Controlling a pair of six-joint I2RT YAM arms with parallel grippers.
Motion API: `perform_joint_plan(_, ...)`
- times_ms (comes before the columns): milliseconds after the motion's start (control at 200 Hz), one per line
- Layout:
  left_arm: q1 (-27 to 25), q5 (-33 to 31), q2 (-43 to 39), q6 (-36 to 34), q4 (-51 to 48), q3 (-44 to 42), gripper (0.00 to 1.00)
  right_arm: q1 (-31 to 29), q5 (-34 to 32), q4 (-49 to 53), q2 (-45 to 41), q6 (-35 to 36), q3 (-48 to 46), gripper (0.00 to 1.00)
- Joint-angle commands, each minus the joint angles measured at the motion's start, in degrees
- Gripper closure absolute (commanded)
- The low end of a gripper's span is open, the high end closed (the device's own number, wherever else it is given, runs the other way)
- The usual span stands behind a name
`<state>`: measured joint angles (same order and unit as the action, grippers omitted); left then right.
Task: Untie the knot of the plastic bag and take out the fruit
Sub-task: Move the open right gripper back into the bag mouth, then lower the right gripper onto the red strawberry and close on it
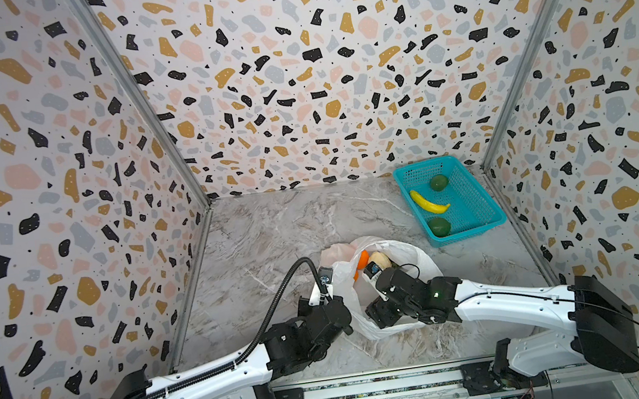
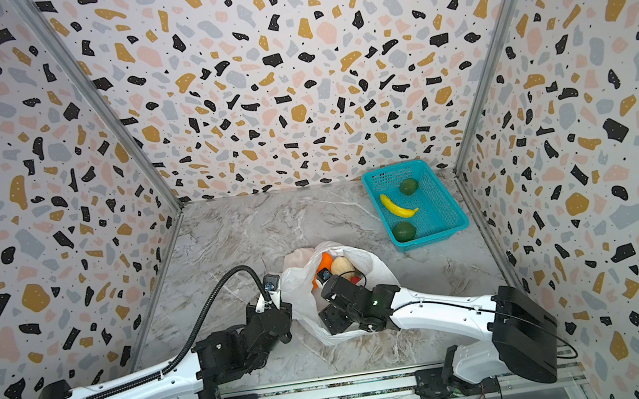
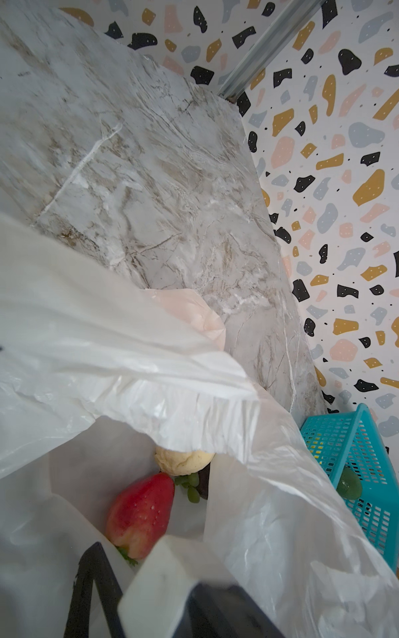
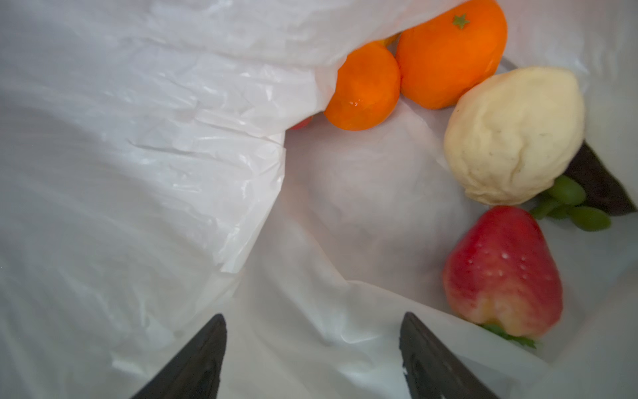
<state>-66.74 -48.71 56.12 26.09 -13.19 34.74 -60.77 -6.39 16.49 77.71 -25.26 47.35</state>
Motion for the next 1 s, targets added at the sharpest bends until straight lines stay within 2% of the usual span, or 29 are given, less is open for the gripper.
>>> perform_joint_plan(0, 1.0, 1.5, 0.5, -1.3, 2.9, -0.2, 1.00, 2.5, 3.6, -1.6, 2.6, 0.2, 1.4, 0.21)
perform_joint_plan(195, 1.4, 1.5, 0.1, -1.2, 3.3, 0.6, 1.00, 5.8, 7.5, -2.2, 8.1, -1.0, 3.7, 0.22)
perform_joint_plan(385, 1.4, 1.6, -0.2, -1.2, 3.4, 1.6, 1.00, 6.6, 7.8, 0.7, 13.8, -2.0, 9.4, 0.23)
perform_joint_plan(496, 1.4, 2.1, 0.0, -0.9, 3.3, 1.6, 1.00, 6.7, 4.2, 1.6, 14.8, -4.0, 11.6, 0.23)
perform_joint_plan(666, 1.4, 2.9, -0.1, -0.4, 2.7, 1.1, 1.00, 8.3, -5.4, 10.8, 16.0, -7.5, 15.7, 0.15)
perform_joint_plan(996, 1.4, 4.6, 1.5, 0.0, 4.2, 0.8, 1.00, 13.1, -6.9, 12.3, 14.4, -7.8, 11.2, 0.10)
